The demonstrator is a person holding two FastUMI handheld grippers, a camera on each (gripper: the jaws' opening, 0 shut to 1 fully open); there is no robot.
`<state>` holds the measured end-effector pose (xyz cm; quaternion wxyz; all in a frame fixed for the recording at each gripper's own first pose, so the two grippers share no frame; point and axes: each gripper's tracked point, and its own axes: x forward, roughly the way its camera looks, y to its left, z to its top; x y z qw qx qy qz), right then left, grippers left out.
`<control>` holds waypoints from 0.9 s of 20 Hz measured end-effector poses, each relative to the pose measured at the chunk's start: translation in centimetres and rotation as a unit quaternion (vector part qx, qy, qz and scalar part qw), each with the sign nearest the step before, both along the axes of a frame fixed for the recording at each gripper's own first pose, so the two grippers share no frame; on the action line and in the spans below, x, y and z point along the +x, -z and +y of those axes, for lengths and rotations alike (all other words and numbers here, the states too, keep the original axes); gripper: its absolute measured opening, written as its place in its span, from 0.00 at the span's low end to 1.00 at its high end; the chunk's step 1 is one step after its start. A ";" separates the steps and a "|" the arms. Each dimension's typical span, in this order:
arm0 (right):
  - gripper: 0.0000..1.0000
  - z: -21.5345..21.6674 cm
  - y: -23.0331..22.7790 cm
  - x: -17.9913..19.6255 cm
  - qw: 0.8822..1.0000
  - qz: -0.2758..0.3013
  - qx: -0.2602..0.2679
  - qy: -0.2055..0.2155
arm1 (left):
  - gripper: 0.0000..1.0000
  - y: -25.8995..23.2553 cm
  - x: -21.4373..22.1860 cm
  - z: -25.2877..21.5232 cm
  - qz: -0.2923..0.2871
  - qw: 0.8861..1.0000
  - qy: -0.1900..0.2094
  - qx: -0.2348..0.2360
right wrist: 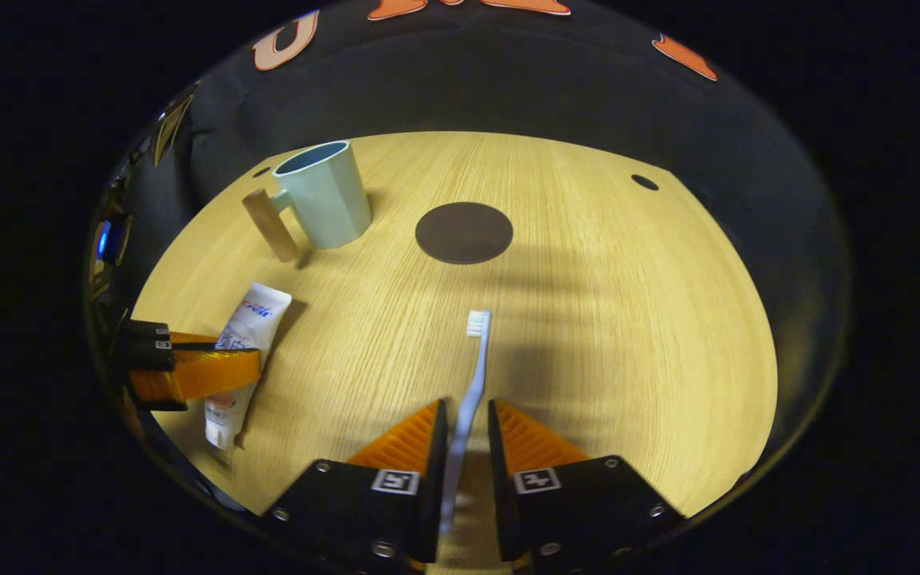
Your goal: Put the toothbrush and toothpaste on the desktop into the cup, then pick up the cup and place it on the coaster on the desktop.
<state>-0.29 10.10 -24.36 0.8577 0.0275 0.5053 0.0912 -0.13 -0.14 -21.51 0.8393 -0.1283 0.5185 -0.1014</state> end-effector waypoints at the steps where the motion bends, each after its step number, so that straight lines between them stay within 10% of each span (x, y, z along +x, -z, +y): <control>1: 0.17 -0.1 0.0 -0.1 1.000 0.000 -0.001 -0.005 | 0.16 -0.3 0.3 0.2 -0.009 1.000 -0.001 0.002; 18: 0.06 -1.1 -4.9 2.3 0.993 -0.101 0.050 0.038 | 0.12 -7.6 3.6 1.4 -0.130 0.990 -0.040 -0.038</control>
